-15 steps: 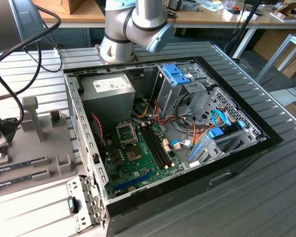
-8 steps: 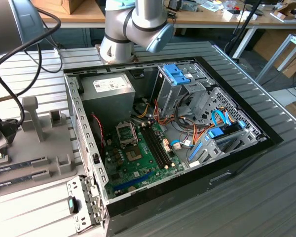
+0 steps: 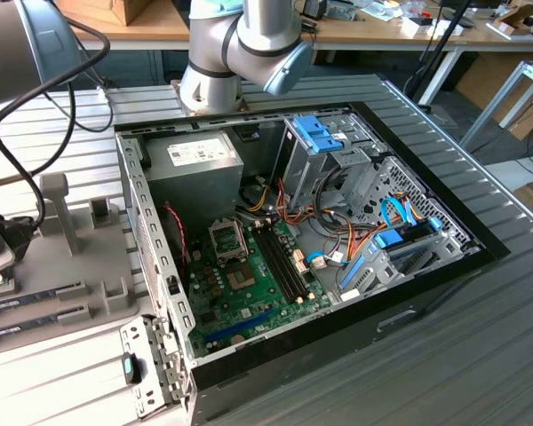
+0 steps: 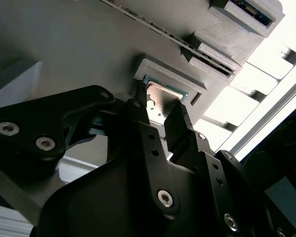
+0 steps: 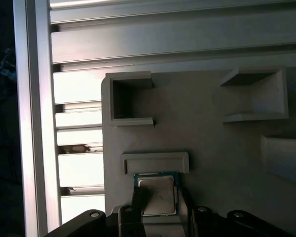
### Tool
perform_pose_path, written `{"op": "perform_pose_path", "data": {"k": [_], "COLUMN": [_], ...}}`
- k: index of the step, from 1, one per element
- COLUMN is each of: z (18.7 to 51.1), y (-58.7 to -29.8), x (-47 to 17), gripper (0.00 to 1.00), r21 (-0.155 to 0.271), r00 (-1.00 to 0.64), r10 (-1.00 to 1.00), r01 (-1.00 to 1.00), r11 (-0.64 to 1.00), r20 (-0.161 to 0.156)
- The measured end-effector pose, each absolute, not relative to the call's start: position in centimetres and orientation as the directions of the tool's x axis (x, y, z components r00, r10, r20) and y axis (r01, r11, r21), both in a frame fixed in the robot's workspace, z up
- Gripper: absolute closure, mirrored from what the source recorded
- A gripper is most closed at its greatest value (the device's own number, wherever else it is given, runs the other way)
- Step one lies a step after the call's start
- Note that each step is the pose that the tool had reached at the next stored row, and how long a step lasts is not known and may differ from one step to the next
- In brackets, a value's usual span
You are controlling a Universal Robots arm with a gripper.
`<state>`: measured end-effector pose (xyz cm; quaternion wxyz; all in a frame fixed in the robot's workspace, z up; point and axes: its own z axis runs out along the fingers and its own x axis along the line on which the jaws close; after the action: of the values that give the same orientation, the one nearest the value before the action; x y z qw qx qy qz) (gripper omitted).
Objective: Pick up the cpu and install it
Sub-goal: 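Pick up the cpu and move it towards the insertion slot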
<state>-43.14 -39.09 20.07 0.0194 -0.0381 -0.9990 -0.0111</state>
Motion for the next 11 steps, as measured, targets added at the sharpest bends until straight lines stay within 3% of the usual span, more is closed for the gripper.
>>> {"op": "perform_pose_path", "data": {"k": [11], "z": [19.51], "y": [-39.09], "x": [-43.14], "gripper": [0.58], "r21": [0.02], "r00": [-0.996], "r10": [0.076], "r01": [0.077], "r11": [0.997], "r20": [0.04]}}
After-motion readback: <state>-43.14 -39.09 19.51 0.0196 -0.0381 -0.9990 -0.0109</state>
